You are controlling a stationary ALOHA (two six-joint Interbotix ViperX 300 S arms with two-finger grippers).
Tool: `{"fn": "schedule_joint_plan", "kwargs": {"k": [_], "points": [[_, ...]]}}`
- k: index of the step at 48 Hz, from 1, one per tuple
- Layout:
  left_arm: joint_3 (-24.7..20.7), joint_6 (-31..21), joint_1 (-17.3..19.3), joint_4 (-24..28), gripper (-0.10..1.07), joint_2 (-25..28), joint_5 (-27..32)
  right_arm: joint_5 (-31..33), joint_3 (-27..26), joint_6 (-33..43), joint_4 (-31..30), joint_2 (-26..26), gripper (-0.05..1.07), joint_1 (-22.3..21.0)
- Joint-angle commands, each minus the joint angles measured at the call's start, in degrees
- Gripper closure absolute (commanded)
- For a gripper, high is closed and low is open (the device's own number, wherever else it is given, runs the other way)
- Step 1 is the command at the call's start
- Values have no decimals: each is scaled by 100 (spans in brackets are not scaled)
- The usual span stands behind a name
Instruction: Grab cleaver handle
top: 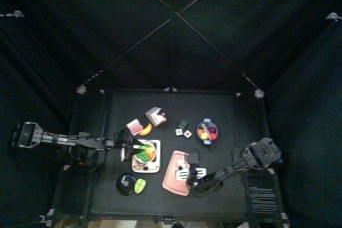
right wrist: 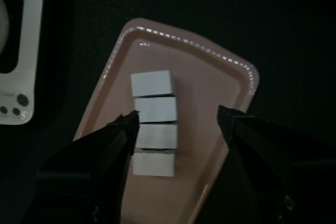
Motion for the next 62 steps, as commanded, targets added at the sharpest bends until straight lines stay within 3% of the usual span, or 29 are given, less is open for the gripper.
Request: {"fn": "schedule_joint_plan", "kwargs": {"k": [1, 8, 19, 26, 33, 49, 62], "points": [[-53, 9, -18, 0, 22, 0, -44, 79, 176, -475, 26, -765, 8, 44], [-53, 9, -26, 0, 22, 0, -44, 229, 668, -1283, 220, -1573, 8, 97], [-26, 9, -26, 9, 22, 0, -53, 448, 1696, -1925, 580, -2531, 8, 9], [0, 9, -26, -9, 22, 0, -44, 316, 2435, -1995, 624, -3234, 8, -352], [9, 0, -26, -9, 22, 26, -53, -185, 3006, -2048, 431, -3612, 8, -844], [35, 0, -26, -97, 22, 35, -53, -729, 3313, -2109, 88, -3568, 9, -1521], [35, 0, -18, -105, 22, 35, -53, -686, 2988, -3463, 835, -3120, 9, -1898]]}}
